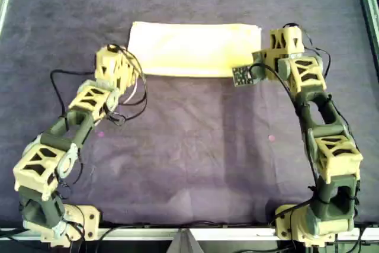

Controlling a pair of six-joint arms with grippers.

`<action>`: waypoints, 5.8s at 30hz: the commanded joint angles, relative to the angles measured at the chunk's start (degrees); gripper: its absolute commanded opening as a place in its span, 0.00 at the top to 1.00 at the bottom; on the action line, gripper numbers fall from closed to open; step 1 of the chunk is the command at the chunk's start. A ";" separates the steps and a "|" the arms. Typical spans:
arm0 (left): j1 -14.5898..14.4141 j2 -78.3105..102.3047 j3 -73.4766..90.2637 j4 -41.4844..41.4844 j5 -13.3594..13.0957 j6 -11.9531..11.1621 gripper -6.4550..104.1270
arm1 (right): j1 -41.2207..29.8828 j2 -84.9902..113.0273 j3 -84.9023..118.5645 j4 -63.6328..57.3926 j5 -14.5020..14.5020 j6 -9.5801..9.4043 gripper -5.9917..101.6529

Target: Fold a cloth

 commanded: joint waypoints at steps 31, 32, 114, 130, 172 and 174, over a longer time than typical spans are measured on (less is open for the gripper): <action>-1.14 30.76 33.22 -0.26 0.35 -0.35 0.94 | 3.08 32.87 34.10 1.32 0.18 -0.26 0.90; -1.14 31.64 34.01 -0.26 0.35 -0.35 0.94 | 3.08 34.28 37.00 -0.09 0.00 -0.09 0.90; -6.77 96.68 85.34 0.62 -13.10 -0.35 0.10 | 5.45 124.28 119.44 -17.14 -0.79 -6.15 0.31; -7.91 88.59 84.99 2.99 -13.18 0.35 0.11 | 5.89 123.31 120.15 -17.31 -0.88 -7.21 0.31; -7.91 88.59 85.25 3.08 -13.18 0.53 0.11 | 17.31 53.26 75.50 -17.31 -0.88 -6.06 0.14; -7.91 88.59 85.25 3.08 -13.18 0.53 0.11 | 18.90 50.63 74.18 -17.40 -0.88 -5.98 0.14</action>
